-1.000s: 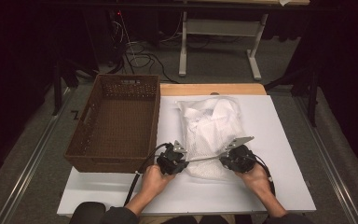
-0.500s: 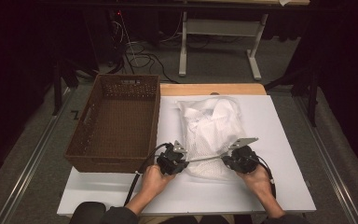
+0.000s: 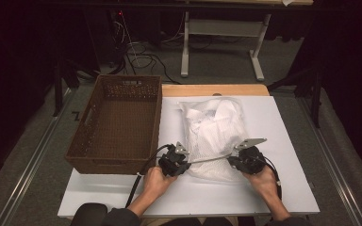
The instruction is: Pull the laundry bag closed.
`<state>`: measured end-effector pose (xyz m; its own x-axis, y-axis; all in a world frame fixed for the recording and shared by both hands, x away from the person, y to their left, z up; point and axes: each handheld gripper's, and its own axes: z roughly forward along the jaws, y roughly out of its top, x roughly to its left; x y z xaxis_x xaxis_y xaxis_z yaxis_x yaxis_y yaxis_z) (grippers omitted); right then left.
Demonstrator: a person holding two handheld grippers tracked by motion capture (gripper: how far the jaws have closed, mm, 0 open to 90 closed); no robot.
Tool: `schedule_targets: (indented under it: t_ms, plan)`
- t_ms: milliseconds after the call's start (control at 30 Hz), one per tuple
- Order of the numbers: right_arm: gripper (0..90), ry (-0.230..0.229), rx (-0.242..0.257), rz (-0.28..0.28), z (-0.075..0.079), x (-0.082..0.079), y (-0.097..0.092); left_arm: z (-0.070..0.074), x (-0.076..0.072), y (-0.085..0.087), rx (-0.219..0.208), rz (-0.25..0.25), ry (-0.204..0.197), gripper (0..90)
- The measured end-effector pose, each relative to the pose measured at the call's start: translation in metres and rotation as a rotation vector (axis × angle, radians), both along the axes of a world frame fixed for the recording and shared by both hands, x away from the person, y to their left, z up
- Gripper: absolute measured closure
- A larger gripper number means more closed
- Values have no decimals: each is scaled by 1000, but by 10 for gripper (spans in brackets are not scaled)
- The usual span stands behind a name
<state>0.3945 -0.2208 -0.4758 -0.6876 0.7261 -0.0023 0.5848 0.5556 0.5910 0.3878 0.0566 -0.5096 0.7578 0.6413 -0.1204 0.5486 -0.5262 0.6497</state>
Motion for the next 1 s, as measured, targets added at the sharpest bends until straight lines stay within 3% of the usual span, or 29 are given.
schedule_targets:
  t_ms: [300,600,1000]
  plan:
    - [872,3,22,-46,1,1,-12,0,0,0,-2,-1,-2,856]
    - [872,0,34,-46,2,2,-16,2,-2,1,8,10,-9,862]
    - [872,-12,32,-74,5,1,-23,3,-3,3,39,65,-25,871]
